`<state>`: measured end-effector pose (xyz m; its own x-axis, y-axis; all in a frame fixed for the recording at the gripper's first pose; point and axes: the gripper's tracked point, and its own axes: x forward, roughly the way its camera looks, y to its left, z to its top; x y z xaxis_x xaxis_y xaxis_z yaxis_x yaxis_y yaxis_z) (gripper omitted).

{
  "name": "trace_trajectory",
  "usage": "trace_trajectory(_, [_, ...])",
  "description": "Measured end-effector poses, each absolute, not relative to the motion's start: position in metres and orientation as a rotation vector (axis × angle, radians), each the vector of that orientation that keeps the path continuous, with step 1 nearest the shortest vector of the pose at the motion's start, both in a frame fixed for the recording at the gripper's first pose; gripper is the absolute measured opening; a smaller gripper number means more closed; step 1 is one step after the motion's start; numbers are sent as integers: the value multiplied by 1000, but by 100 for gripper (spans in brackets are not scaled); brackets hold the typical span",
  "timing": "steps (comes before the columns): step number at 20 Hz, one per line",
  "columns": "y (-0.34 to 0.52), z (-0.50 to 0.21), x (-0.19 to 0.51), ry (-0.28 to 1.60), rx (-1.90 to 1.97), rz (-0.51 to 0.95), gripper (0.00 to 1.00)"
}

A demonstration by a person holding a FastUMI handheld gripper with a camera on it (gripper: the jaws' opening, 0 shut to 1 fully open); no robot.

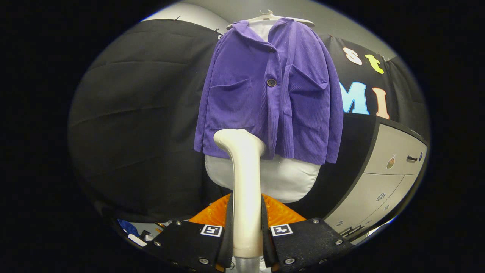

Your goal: Iron the clothes twice with a garment steamer, once on the left side and once on the right side.

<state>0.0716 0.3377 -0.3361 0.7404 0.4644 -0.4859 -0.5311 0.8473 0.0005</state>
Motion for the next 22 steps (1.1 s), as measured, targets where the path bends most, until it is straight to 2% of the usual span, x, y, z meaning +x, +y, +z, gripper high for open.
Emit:
trace_trajectory(11, [330, -386, 47, 634, -203, 558, 32])
trace_trajectory(22, [287, -413, -1, 755, -223, 539, 32])
